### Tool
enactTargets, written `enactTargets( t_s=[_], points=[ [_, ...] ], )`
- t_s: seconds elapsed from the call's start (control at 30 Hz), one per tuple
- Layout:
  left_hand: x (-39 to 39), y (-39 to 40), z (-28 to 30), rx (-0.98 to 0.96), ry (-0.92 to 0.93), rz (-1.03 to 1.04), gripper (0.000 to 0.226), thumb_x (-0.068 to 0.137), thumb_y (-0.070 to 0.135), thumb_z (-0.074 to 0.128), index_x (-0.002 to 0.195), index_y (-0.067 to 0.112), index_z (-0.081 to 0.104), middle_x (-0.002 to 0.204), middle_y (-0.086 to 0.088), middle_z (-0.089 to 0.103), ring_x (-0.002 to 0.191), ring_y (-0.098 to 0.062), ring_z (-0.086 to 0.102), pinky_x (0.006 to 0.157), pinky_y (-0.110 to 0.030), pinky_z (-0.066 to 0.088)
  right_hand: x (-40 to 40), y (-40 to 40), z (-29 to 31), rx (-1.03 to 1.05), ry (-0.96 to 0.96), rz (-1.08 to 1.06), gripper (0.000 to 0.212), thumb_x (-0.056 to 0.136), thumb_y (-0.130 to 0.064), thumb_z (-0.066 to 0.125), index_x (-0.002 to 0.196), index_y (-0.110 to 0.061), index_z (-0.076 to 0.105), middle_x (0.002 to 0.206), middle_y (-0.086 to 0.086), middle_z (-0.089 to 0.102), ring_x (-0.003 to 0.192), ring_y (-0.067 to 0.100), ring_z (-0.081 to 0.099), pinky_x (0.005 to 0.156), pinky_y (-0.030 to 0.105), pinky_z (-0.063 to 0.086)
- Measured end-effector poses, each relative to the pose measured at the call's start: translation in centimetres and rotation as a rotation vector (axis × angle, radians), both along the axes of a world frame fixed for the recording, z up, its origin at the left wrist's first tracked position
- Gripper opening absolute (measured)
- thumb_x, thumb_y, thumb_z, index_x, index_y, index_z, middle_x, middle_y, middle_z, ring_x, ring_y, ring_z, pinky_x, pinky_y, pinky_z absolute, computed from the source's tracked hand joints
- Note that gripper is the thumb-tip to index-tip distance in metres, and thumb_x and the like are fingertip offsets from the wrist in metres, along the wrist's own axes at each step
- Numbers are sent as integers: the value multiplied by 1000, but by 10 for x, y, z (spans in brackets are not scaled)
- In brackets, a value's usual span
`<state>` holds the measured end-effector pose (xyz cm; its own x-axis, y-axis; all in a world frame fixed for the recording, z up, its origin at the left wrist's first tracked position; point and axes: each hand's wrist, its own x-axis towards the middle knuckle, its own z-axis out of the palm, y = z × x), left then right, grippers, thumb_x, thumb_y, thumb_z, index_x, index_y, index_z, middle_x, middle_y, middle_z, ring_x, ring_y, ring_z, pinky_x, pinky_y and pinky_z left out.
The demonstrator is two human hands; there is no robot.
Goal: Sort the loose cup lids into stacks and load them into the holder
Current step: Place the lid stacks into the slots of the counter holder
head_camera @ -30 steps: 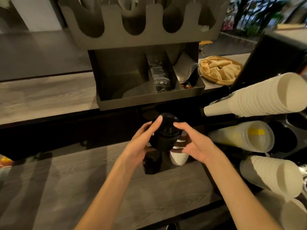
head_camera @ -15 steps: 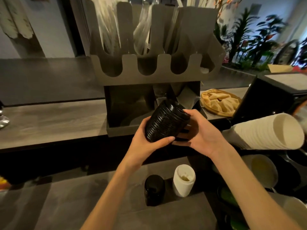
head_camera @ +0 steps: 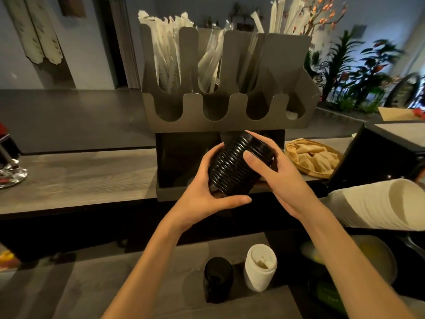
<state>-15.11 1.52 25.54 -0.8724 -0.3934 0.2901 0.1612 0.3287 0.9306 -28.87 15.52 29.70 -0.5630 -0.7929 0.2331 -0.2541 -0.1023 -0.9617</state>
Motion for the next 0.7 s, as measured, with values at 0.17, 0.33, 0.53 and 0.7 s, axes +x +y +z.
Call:
enactTargets(
  t_s=[0.17,0.33,0.53,0.7],
  points=[
    [1,-7,14,-47,45,7,117,72,17,91,157,45,17,154,22,34,138,2,43,111,-29,47,-2,0,14,-50,28,27,63,79,-52,75,139,-51,55,138,-19,61,134,10,55,106,49,54],
    [-3,-8,36,-70,106,149,108,63,25,95,149,38,30,142,19,46,127,6,50,104,-22,50,-6,-4,40,-143,54,54,62,82,-42,75,141,-48,56,138,-17,62,134,9,55,108,47,52],
    [-16,-13,79,-159,170,240,91,62,32,95,134,25,40,127,12,57,114,8,58,92,-12,52,-17,-14,82,-252,122,70,57,89,-32,74,143,-40,56,139,-7,64,132,14,59,104,45,55],
    [-25,-30,124,-277,169,240,98,62,35,96,141,33,37,127,19,55,116,5,56,93,-10,49,-30,-31,115,-297,257,36,60,87,-41,76,143,-42,55,139,-8,63,134,13,56,110,48,50]
  ],
)
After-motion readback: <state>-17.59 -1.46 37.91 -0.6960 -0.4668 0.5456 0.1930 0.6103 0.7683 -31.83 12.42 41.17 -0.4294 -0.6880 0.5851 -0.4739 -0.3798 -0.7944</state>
